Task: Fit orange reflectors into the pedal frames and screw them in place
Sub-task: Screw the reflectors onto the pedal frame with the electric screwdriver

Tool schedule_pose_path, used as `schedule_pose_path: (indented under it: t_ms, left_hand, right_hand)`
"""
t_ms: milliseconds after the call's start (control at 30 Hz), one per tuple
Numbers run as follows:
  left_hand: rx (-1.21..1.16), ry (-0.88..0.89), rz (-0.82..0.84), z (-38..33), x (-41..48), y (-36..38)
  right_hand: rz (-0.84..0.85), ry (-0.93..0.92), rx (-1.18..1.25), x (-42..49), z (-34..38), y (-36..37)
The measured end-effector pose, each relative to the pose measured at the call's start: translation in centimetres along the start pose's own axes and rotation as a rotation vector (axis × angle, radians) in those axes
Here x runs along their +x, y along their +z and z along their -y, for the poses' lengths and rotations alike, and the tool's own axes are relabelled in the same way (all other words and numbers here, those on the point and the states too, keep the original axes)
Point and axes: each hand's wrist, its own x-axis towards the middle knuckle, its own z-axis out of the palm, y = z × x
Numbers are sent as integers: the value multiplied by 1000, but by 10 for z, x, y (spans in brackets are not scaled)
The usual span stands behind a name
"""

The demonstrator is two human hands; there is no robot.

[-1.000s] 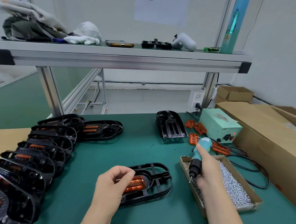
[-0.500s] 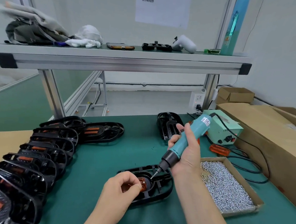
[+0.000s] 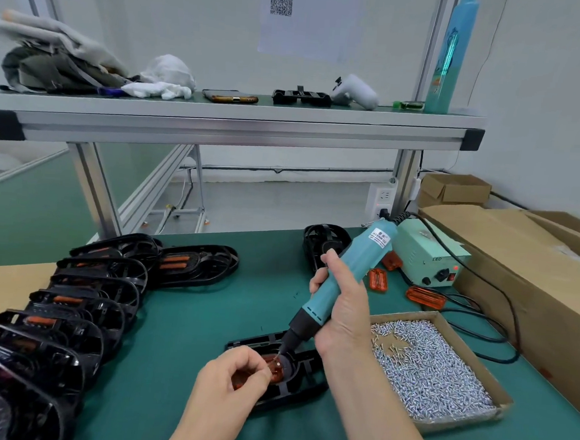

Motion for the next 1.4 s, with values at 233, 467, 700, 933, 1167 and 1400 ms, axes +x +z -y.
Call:
schedule_pose_path:
  t_ms: [233,467,700,933,1167,1400]
  left_hand:
    - [-4,-25,-49,5,4,0]
    - [1,-69,-81,14,7,-4]
    - [21,-30,-108,13,5,-4]
    - [55,19,-173,14,3,-1]
    - [384,315,-329,18,-2,7]
    - [480,422,-386,26,-3,13]
  right_hand:
    - [-37,-57,-63,-6,-9,4]
    - [-74,-101,-87,-6,-14,7]
    - [-70,-106,-96,-6,-19,11]
    - [-59,-132,-105,-9,-20,13]
    - [-128,-214,-133,-12,-21,17]
    - [-189,-287,-215,-15,-30,20]
